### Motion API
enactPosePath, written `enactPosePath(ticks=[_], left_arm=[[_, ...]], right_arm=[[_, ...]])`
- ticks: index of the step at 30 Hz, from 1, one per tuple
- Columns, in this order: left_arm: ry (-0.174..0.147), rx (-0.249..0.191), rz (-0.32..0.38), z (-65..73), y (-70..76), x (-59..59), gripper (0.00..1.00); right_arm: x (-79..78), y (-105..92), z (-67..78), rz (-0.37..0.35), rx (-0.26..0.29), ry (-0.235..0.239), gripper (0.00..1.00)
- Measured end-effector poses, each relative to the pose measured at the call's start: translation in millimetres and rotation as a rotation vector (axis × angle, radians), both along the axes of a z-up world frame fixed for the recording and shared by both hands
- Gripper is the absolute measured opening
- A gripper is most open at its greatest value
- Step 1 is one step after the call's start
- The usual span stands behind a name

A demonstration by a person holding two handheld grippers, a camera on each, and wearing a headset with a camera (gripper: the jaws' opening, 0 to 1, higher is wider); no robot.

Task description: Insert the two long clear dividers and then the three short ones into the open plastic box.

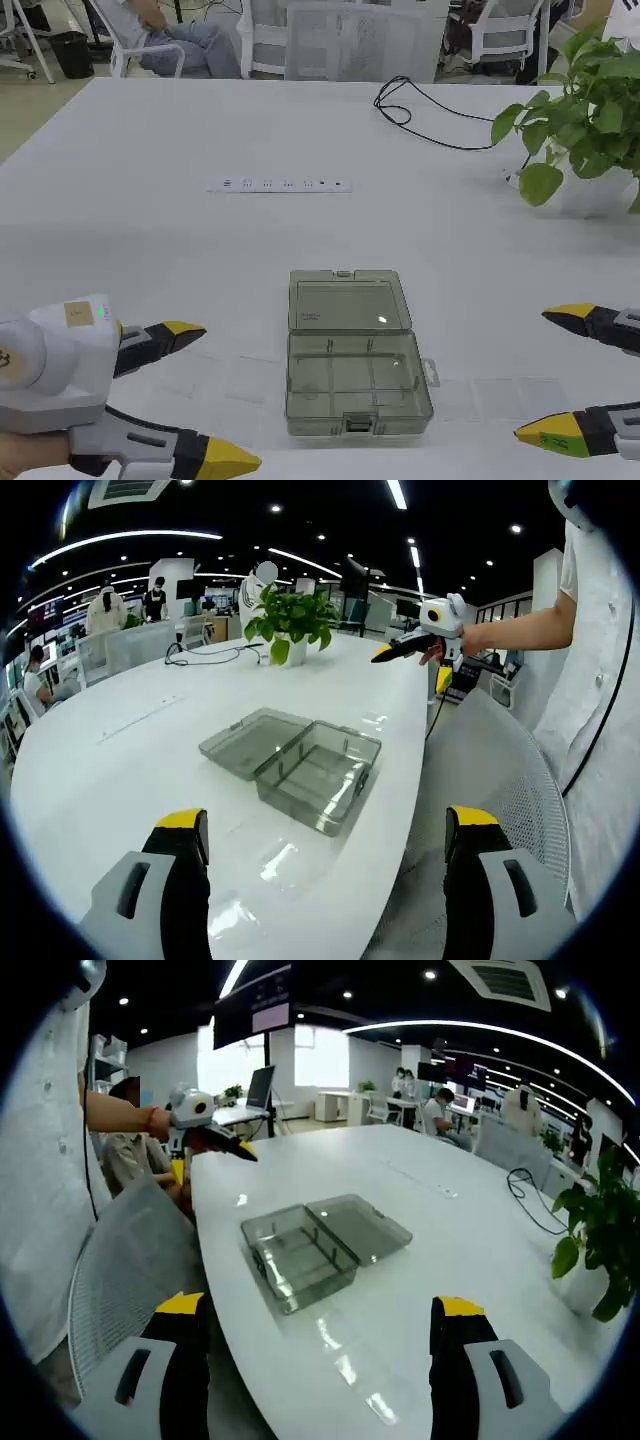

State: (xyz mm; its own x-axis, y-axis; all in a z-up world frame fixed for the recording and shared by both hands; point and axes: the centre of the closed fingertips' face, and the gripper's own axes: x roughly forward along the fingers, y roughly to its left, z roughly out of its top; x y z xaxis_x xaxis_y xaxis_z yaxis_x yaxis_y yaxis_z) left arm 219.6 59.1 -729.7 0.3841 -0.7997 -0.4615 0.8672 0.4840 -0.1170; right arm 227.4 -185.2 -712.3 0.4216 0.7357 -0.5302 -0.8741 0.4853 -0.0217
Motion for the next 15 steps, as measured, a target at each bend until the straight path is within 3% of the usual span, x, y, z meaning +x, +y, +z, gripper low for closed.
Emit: enactPosePath(ticks=[15], left_arm=[[0.000, -0.002, -0.002, -1.3, -1.2, -0.8, 1.00]], right_arm=[[-1.6, -0.7, -0.5, 0.001, -0.002, 0.000, 0.92]])
